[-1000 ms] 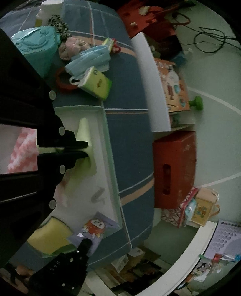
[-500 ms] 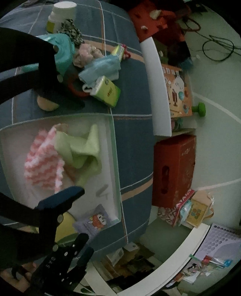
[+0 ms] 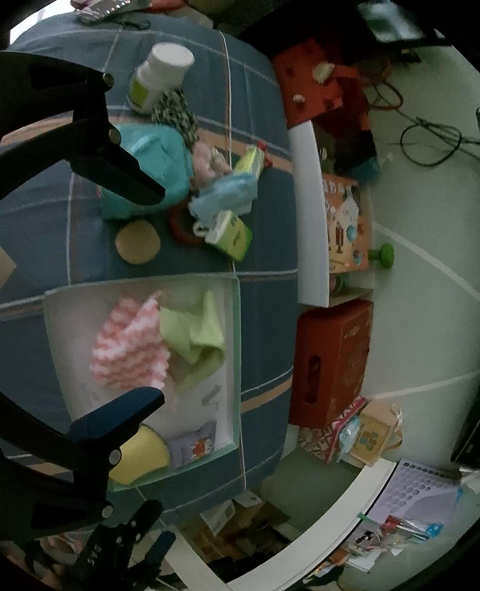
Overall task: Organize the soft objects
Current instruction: 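Lift both open tools away from the tray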
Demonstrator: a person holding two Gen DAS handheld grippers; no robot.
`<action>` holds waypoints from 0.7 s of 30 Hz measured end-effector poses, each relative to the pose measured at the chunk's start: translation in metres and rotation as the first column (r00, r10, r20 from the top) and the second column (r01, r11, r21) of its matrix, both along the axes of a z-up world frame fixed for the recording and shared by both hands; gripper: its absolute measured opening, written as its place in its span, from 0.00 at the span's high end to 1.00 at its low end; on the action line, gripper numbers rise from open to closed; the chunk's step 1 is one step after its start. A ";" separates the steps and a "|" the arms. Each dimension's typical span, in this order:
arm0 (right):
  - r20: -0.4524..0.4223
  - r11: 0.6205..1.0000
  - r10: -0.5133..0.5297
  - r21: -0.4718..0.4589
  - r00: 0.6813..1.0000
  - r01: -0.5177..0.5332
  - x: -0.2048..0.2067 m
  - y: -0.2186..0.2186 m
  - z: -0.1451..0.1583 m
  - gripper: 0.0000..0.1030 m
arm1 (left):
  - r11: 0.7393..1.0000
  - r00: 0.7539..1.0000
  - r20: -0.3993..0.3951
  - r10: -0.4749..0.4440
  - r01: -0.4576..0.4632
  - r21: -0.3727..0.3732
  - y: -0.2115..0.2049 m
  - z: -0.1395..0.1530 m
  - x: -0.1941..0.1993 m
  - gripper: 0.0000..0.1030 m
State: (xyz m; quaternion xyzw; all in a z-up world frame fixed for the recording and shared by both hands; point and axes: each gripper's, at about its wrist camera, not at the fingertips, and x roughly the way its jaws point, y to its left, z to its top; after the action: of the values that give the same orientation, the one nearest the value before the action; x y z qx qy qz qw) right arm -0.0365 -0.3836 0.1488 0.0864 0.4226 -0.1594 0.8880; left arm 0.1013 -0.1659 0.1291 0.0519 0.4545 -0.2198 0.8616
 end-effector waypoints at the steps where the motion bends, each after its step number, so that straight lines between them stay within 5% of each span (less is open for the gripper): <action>1: 0.003 1.000 0.000 0.002 1.000 0.000 -0.006 0.002 0.003 0.12 | 1.000 1.000 0.010 0.005 -0.005 0.000 0.006 0.004 -0.005 0.04; 10: 0.013 0.999 -0.019 0.032 1.000 0.019 -0.052 0.029 0.011 0.12 | 0.999 0.995 0.086 0.046 -0.045 -0.017 0.053 0.025 -0.043 0.04; 21: 0.042 0.997 0.024 0.072 0.999 -0.027 -0.056 0.083 0.020 0.12 | 0.988 0.984 0.093 0.151 -0.146 -0.057 0.130 0.025 -0.060 0.03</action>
State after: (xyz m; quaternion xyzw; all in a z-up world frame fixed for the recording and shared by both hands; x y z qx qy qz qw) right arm -0.0922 -0.3008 0.1688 0.1166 0.4107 -0.1310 0.8947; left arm 0.0416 -0.0357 0.1539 0.0071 0.4091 -0.1636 0.8977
